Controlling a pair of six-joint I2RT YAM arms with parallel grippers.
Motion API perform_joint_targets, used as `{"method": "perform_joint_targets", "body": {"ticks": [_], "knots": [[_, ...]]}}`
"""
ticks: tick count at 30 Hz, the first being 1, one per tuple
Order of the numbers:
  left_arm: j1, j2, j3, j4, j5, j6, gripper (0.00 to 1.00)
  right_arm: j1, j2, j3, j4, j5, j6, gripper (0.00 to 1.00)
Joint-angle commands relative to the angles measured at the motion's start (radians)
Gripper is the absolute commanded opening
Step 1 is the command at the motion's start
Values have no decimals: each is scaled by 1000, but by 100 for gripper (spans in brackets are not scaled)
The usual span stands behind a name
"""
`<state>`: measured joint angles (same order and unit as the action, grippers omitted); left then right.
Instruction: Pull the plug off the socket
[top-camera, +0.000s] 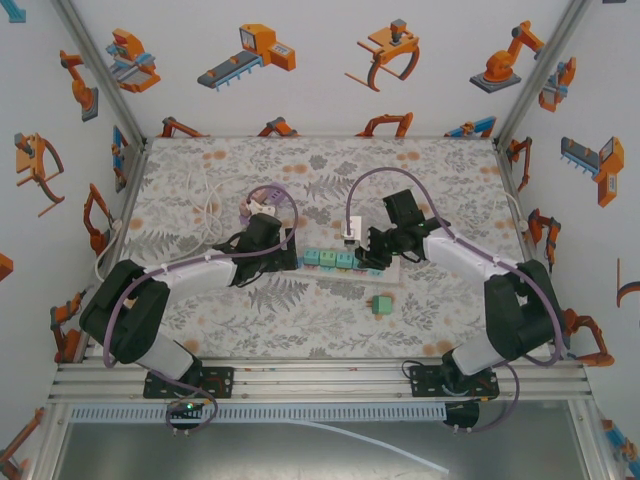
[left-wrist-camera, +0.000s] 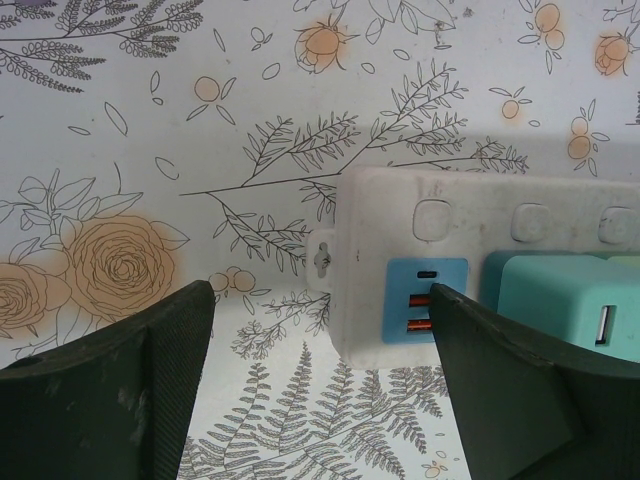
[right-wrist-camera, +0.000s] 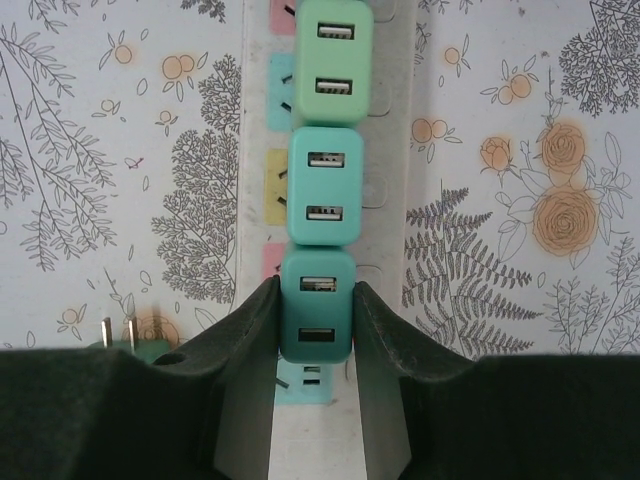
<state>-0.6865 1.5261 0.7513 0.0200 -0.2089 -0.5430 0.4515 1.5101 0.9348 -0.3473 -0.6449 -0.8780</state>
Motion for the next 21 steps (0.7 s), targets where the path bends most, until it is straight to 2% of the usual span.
{"method": "perform_joint_targets", "body": {"ticks": [1, 9, 12, 17, 21], "knots": [[-1, 10, -27, -99, -20, -1, 80, 6, -57, 31, 77, -73, 65, 10], [-1, -3, -33, -102, -27, -6, 80, -17, -83, -15, 180, -120, 126, 3], [0, -15, -41, -90, -19, -16, 80, -17, -82, -12, 159, -105, 105, 0], [-1, -11, -40, -85, -14, -12, 80, -9, -83, 2, 53, -29, 13, 0], [-4, -1, -39, -88, -8, -6, 80, 10, -87, 2, 8, 49, 1, 0]]}}
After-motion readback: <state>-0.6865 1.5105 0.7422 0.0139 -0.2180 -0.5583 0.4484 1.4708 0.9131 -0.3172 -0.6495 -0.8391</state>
